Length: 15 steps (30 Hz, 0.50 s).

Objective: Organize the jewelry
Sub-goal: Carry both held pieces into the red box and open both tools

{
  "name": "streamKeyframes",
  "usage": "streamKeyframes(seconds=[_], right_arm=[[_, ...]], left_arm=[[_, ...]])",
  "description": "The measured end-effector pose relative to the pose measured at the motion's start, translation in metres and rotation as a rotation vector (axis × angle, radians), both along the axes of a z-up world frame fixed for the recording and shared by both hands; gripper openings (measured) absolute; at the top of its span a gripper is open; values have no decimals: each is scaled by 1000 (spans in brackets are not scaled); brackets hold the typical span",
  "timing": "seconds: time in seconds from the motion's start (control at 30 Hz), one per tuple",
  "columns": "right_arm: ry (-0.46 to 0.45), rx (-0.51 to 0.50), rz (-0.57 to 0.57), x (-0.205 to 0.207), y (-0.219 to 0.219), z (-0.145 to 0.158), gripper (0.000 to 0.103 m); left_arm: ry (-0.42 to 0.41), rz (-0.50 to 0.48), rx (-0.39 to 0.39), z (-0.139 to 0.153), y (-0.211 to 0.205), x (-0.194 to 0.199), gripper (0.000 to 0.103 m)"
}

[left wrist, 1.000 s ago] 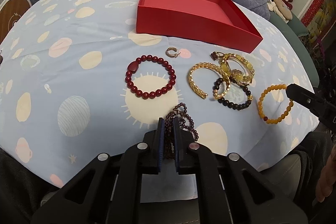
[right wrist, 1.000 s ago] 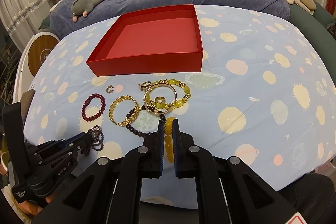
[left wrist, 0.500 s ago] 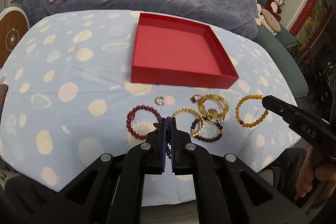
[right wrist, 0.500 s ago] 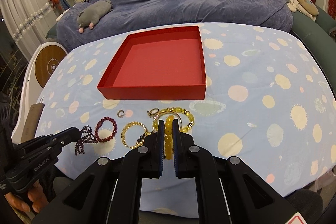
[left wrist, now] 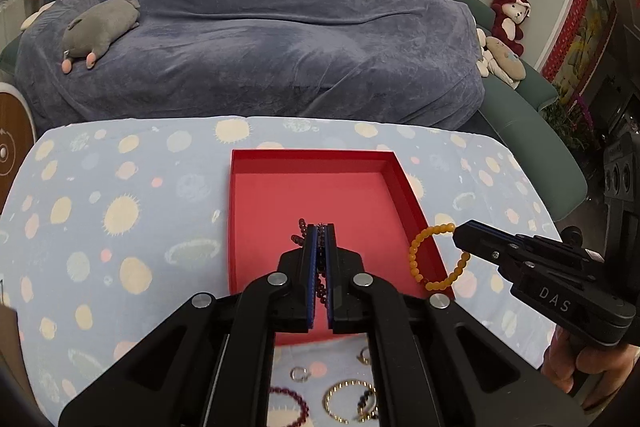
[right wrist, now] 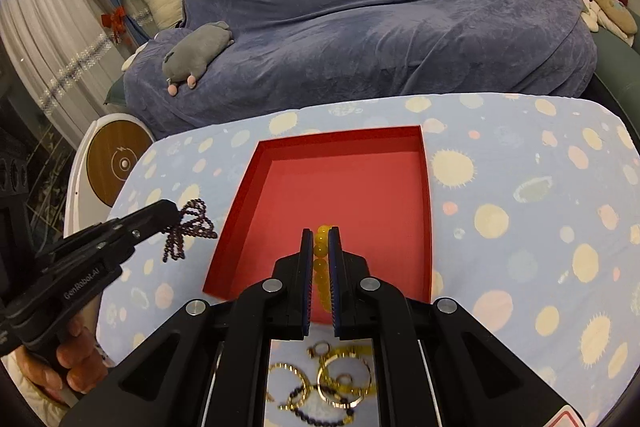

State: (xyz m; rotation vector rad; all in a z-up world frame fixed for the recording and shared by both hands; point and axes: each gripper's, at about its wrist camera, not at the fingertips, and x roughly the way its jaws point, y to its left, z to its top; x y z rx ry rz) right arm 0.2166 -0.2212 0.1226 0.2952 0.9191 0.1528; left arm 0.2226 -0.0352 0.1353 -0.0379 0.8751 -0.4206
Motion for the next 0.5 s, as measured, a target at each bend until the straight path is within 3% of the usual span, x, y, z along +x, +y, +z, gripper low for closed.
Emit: streamKeyframes(seconds=[0.3, 0.5], right_arm=[[76, 8, 6, 113, -8, -55, 7], [167, -97, -11, 145, -18, -103, 7]], left_arm=[[100, -2, 42, -66, -36, 106, 3], [179, 35, 75, -109, -37, 146, 3]])
